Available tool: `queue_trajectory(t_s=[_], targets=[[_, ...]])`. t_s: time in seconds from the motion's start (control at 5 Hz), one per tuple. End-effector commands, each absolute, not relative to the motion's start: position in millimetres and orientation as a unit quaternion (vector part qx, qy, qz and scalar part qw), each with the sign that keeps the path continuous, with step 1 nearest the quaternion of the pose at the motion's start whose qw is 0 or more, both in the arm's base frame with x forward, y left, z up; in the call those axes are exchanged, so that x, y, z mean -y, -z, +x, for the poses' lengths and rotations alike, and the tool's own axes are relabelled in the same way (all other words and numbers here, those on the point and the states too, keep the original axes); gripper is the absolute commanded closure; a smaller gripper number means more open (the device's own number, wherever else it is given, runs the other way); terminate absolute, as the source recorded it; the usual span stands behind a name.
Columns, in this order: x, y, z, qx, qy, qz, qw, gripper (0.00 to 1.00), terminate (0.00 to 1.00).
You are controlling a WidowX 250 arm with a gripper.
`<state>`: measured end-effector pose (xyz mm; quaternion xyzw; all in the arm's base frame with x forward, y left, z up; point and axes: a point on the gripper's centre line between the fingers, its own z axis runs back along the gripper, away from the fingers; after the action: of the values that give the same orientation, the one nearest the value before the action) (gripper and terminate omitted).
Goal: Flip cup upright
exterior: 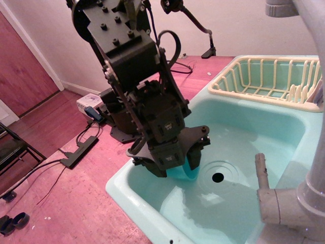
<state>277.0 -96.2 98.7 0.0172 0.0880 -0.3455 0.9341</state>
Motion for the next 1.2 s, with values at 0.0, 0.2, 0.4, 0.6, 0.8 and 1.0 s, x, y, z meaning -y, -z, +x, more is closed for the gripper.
queue_trajectory(t_s=[0.0,0.2,0.4,0.6,0.8,1.0], targets=[[96,-117,274,-0.062,0.358,0.011,0.932,1.0,0.0],[103,-116,274,-0.053,0.361,0.008,0.931,1.0,0.0],[111,-112,276,-0.012,0.349,0.01,0.937,1.0,0.0],[118,-106,287,0.06,0.3,0.016,0.952,1.0,0.0],[124,-105,303,0.135,0.24,0.023,0.961,1.0,0.0],[120,-116,331,0.2,0.209,0.044,0.956,1.0,0.0]])
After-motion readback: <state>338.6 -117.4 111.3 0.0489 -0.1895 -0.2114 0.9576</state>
